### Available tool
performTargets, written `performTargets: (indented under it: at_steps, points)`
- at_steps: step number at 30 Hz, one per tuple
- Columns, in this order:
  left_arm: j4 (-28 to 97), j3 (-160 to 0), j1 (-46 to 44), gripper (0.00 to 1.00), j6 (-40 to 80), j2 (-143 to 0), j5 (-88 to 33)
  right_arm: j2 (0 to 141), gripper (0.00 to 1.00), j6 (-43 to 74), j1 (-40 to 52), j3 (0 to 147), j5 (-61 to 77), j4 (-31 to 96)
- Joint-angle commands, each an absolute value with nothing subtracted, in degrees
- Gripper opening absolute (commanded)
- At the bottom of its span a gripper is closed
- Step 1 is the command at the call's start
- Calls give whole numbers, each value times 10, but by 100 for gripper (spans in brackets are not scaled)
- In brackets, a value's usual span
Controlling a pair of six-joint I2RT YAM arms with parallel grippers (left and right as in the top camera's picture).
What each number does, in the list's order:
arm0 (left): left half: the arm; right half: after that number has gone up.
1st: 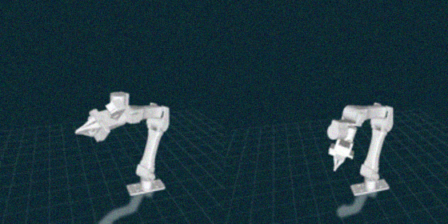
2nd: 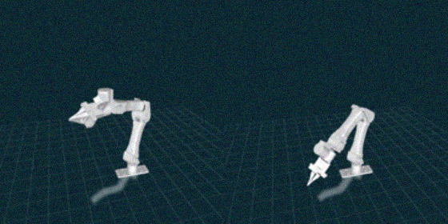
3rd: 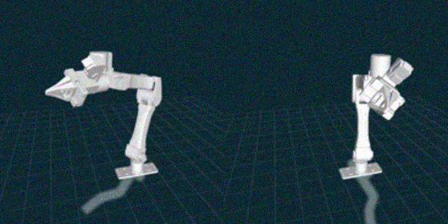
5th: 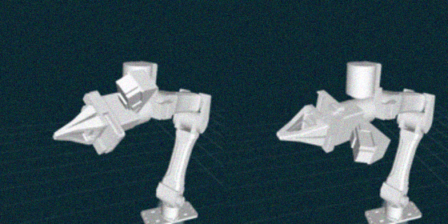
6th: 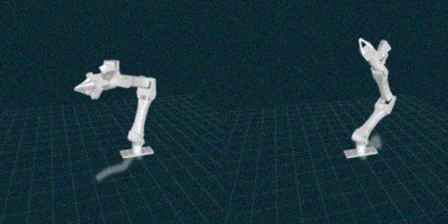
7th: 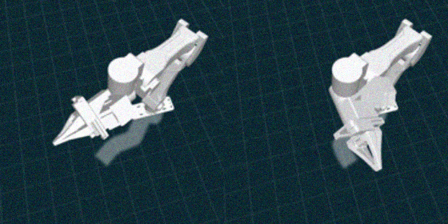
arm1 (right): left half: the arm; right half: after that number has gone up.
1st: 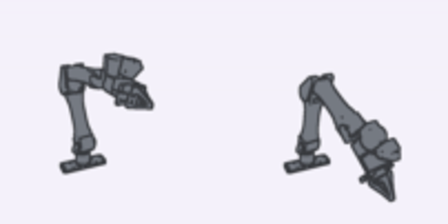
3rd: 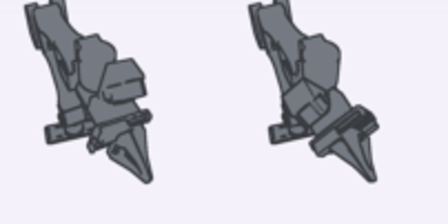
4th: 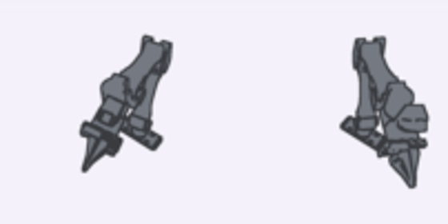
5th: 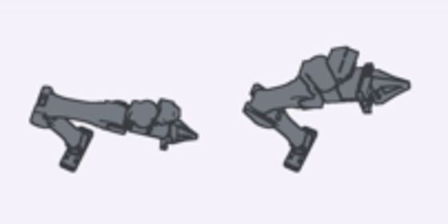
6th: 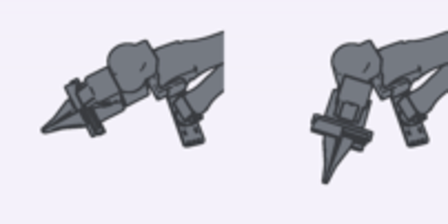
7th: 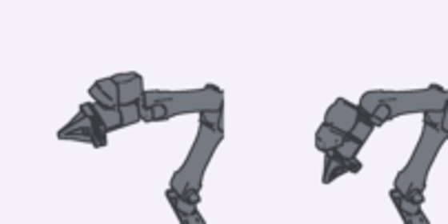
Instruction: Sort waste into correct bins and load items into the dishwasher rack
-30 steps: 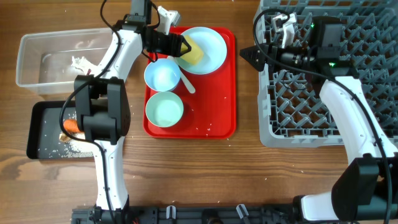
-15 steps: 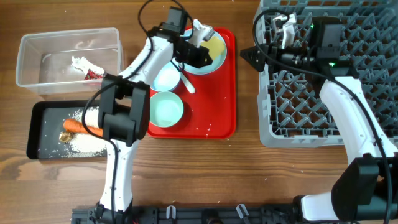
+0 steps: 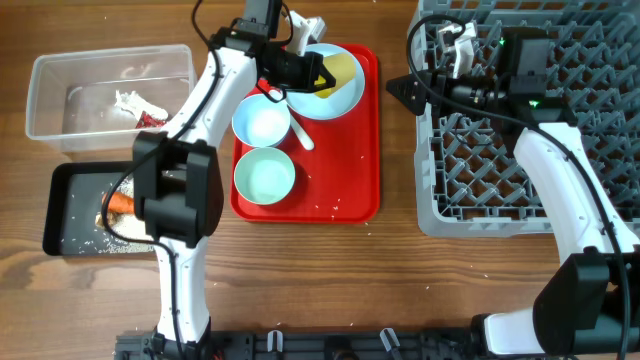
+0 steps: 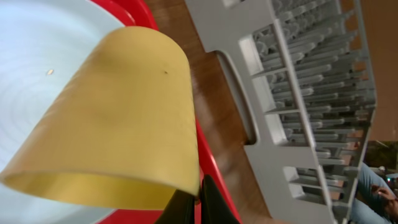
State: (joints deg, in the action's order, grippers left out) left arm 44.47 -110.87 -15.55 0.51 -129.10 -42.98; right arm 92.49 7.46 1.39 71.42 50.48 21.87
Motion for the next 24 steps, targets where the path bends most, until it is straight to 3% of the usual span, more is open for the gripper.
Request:
performTargets:
  at_steps: [1,8,13,19,20,22,24]
  points:
    - [470,-1110,-140,4,6,-1242,-448,927,74,75,15,719,510,218]
    - [539,-1110,-40,4,-60,-1216,-771,928,84,-7,15,719,590,199]
    - [539,-1110,-36,4,-50,-1216,-814,957,86,-13,15,719,648,170]
    - [536,-1110,-36,4,-47,-1216,-813,1012,86,17,48,719,682,145]
    - [536,-1110,-36,4,-47,-1216,-793,1013,86,18,54,719,680,141]
    - [536,-1110,-54,4,-47,-1216,-632,1013,85,39,46,719,667,130]
    - [532,-1110,-104,30,-47,-1216,-453,1008,85,88,15,721,668,96]
